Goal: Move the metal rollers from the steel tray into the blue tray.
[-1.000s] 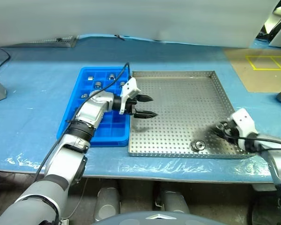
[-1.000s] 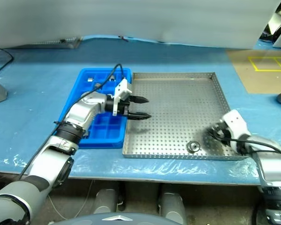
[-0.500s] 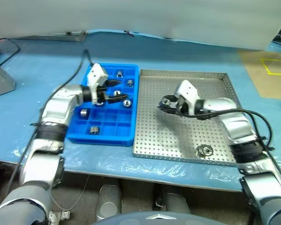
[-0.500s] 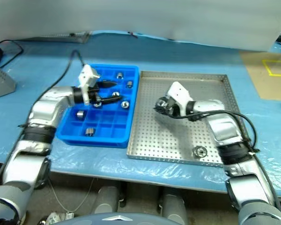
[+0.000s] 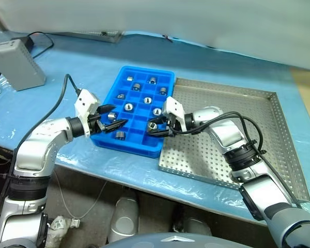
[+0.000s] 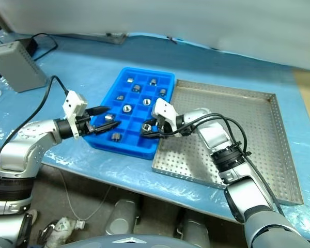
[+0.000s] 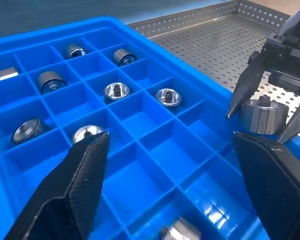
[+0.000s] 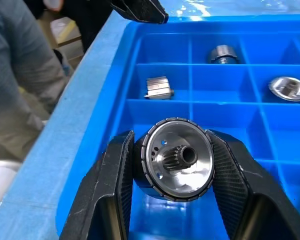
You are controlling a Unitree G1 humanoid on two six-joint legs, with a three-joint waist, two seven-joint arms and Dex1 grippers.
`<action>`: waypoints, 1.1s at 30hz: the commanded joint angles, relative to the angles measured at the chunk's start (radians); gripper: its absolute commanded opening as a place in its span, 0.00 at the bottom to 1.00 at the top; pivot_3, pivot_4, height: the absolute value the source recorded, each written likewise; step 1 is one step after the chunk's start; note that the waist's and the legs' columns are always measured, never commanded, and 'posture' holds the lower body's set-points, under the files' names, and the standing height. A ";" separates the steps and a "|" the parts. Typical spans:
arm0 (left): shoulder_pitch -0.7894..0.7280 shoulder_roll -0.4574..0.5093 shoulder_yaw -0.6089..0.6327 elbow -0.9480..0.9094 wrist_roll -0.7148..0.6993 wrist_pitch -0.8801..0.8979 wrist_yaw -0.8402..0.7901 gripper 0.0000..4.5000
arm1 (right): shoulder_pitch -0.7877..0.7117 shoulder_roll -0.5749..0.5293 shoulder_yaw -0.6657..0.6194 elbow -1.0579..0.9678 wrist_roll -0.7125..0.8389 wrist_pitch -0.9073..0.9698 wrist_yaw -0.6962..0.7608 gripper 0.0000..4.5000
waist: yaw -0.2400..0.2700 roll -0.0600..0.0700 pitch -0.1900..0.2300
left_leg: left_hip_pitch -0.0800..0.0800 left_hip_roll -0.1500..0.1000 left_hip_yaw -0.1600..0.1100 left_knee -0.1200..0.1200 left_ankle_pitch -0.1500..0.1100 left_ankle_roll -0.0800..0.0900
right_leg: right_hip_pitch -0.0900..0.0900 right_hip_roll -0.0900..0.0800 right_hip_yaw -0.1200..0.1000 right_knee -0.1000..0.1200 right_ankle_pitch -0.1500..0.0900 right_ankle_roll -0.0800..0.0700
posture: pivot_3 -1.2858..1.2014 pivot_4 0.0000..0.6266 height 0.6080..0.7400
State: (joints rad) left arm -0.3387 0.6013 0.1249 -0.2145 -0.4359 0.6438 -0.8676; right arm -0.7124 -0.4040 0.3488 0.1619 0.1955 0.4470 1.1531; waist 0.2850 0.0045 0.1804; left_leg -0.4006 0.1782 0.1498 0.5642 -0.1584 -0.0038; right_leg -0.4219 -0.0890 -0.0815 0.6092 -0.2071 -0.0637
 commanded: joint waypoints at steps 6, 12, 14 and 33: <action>-0.006 0.015 0.012 -0.058 -0.039 0.021 0.042 0.91 | 0.022 -0.022 0.007 -0.024 0.002 -0.030 0.053 0.48 | 0.038 0.000 0.000 | 0.001 0.001 0.000 -0.002 0.001 -0.002 | -0.001 0.001 0.001 0.000 0.000 0.000 | 0.73 0.24 1.00; -0.058 0.013 -0.030 -0.010 -0.034 0.007 0.019 0.91 | 0.044 -0.041 -0.029 -0.078 0.032 0.050 0.031 0.84 | 0.042 0.000 0.000 | 0.001 0.000 0.000 -0.002 0.002 -0.003 | 0.000 0.001 0.001 0.001 0.000 0.000 | 0.71 0.24 1.00; -0.091 0.008 -0.053 0.024 -0.027 -0.008 -0.001 0.91 | 0.055 -0.054 -0.049 -0.112 0.033 0.062 0.009 0.84 | 0.039 0.000 0.000 | 0.003 0.000 0.000 -0.002 0.002 -0.004 | 0.000 0.002 0.002 0.001 0.000 0.000 | 0.70 0.24 1.00; -0.424 -0.226 -0.313 0.477 0.074 -0.249 -0.263 0.91 | 0.533 -0.444 -0.451 -0.614 0.143 0.297 -0.138 0.84 | -0.080 0.000 -0.001 | 0.000 -0.001 0.001 0.000 0.003 -0.005 | 0.000 0.003 0.005 -0.003 0.001 0.004 | 0.52 0.24 1.00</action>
State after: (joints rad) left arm -0.7412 0.3810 -0.1785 0.2584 -0.3677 0.4279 -1.1068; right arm -0.1957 -0.8309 -0.0476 -0.3912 0.3156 0.7335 1.0285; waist 0.2050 0.0048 0.1798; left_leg -0.4009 0.1773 0.1513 0.5637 -0.1550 -0.0087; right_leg -0.4220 -0.0861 -0.0770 0.6061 -0.2058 -0.0592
